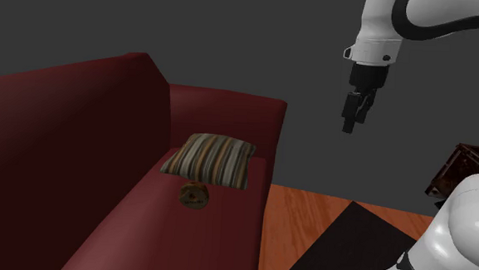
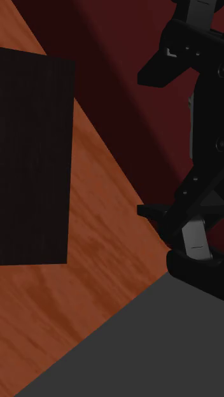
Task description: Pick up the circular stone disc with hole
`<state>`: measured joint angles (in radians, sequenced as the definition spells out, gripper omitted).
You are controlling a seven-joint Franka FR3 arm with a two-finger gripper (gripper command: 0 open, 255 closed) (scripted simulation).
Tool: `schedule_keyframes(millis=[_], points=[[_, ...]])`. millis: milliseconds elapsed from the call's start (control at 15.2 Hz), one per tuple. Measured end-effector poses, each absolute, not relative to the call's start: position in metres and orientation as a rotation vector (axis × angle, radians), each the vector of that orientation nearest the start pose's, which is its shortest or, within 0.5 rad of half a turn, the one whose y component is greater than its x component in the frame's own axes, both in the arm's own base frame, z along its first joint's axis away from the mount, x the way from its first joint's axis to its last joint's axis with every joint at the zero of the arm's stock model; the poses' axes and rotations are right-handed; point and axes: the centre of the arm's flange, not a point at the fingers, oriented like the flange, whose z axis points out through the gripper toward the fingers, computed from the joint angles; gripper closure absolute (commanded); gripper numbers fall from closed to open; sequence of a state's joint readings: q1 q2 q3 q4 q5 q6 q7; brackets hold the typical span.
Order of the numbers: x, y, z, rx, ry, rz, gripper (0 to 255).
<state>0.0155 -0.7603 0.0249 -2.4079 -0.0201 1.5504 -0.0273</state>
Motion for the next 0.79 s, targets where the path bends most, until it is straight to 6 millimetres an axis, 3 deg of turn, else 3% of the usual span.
schedule_keyframes(millis=[198,792], points=[[0.320,0.019,0.551,-3.171,-0.127,0.160,0],[0.411,0.068,0.489,-3.138,-0.345,0.199,0]])
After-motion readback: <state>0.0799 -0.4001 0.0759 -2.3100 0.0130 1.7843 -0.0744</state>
